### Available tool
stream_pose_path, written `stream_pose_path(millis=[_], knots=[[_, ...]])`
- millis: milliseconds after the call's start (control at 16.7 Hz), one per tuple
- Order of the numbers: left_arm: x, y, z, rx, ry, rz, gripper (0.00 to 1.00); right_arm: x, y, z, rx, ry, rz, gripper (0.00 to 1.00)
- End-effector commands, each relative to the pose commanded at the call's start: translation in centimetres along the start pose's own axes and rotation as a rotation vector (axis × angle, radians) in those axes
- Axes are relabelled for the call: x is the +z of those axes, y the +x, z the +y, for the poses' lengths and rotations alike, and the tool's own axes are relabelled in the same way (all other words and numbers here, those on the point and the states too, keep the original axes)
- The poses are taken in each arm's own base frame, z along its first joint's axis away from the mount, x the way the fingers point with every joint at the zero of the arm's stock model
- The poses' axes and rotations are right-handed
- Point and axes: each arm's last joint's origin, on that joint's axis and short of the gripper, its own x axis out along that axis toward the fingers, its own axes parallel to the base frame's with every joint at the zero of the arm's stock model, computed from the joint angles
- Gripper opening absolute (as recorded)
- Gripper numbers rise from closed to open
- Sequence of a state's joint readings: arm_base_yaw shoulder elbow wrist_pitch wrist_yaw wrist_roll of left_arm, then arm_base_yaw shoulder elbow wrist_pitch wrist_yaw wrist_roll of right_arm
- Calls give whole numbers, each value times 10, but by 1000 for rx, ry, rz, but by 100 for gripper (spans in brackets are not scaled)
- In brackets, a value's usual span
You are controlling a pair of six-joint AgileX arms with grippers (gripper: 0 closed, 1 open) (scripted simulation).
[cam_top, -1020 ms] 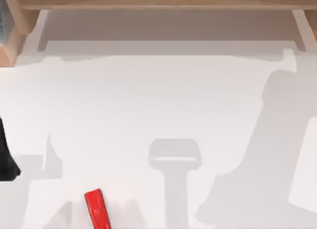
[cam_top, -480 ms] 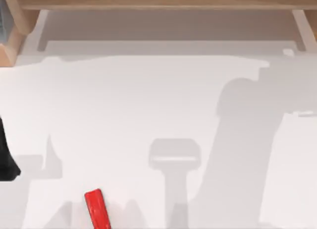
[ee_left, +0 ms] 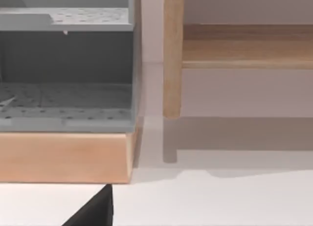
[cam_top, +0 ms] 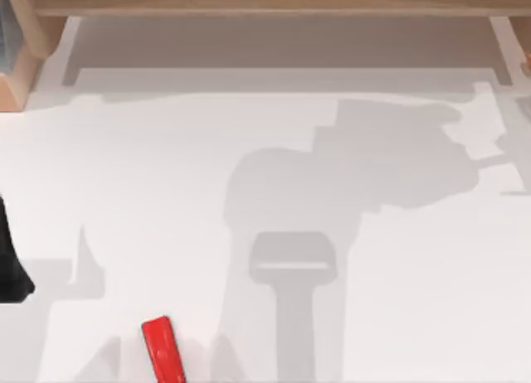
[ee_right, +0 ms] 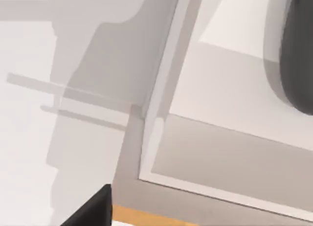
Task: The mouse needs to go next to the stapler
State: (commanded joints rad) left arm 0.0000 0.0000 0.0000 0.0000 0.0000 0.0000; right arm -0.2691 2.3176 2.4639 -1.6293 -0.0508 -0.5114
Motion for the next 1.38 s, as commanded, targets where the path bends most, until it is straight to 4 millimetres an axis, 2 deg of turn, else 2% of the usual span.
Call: stream_pose_path(millis=[120, 240, 360, 480, 600, 720, 1020, 1380], knots=[[0, 0, 0, 0, 0, 0, 100, -1, 10, -15, -8, 8, -7, 100], [0, 0, 0, 0, 0, 0, 100, -2, 31, -39, -19, 18, -16, 100], [0, 0, 0, 0, 0, 0, 100, 0, 63, -62, -26, 21, -23, 100], [0, 0, 0, 0, 0, 0, 100, 6, 104, -76, -20, 12, -20, 100], [0, 0, 0, 0, 0, 0, 100, 11, 141, -82, -9, 3, -10, 100], [0, 0, 0, 0, 0, 0, 100, 12, 160, -83, -2, 2, -2, 100], [0, 0, 0, 0, 0, 0, 100, 12, 161, -83, -1, 3, -1, 100], [0, 0, 0, 0, 0, 0, 100, 12, 161, -83, -1, 3, -1, 55]])
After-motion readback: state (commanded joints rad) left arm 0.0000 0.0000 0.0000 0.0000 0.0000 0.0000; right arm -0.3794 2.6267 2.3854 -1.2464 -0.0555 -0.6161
